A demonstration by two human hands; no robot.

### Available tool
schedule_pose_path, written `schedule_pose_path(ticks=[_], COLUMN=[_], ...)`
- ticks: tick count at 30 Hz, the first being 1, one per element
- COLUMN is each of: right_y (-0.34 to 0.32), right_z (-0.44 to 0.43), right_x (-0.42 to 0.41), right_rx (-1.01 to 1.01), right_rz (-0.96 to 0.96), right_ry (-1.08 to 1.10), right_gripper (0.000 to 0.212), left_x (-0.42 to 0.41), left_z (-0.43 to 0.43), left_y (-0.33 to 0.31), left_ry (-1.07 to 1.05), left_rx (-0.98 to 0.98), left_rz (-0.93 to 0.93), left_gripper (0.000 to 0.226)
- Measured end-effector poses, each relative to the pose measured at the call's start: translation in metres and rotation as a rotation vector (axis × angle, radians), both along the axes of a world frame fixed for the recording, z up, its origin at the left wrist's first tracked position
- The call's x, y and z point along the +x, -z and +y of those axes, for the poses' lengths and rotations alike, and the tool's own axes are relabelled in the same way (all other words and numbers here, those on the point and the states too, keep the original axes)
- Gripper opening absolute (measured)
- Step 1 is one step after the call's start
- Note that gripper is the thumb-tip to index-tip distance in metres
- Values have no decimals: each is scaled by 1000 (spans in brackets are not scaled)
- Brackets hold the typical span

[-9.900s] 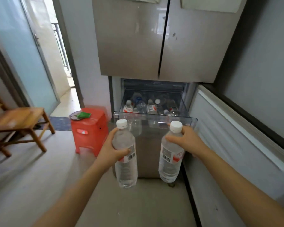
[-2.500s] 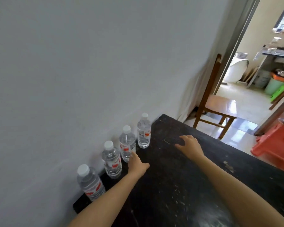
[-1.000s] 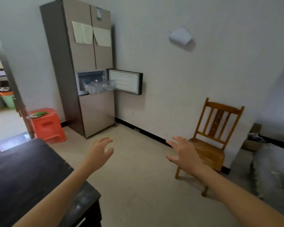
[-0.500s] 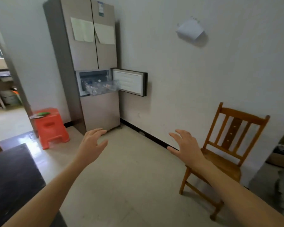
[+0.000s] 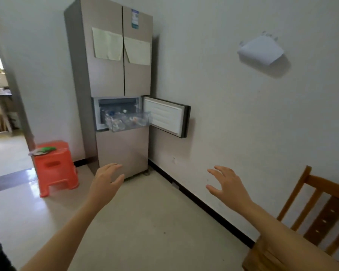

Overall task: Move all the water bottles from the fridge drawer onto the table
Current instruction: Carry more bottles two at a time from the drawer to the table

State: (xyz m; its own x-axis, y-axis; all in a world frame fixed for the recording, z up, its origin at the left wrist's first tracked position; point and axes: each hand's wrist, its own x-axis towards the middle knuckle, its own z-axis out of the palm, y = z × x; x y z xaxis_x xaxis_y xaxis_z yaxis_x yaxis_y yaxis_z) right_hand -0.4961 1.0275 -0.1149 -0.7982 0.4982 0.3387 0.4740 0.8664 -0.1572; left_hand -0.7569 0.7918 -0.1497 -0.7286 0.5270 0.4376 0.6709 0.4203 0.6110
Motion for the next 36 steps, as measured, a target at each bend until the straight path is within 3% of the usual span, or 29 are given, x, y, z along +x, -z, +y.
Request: schedule_pose_path(ticks=[4,9,17,25,30,36], right_y=[15,32,13,34,48,22], right_z=[63,156,285,321,345,385], right_x=[-43,-108,-267,-443,-566,-693], right_rx=[-53,-81,-80,-148,-137,-145], right_rz=[-3,-23,-3,-25,-57,-34], right_ry=[-11,-57,-258,-519,-557,-522], right_gripper=[63,55,57,61,62,63], left_x=[-37,-85,-177,-267,-367,-492], left_z=[55,129,226,247,262,300], left_y=[13,30,-9,-8,1,-15], left_ry=[-16,-50,-176,-415,-492,-506], left_rx=[-2,-21,24,50,116,150], left_rz=[-17,-42,6,-84,-137,-187], left_gripper=[35,34,31,29,25,32])
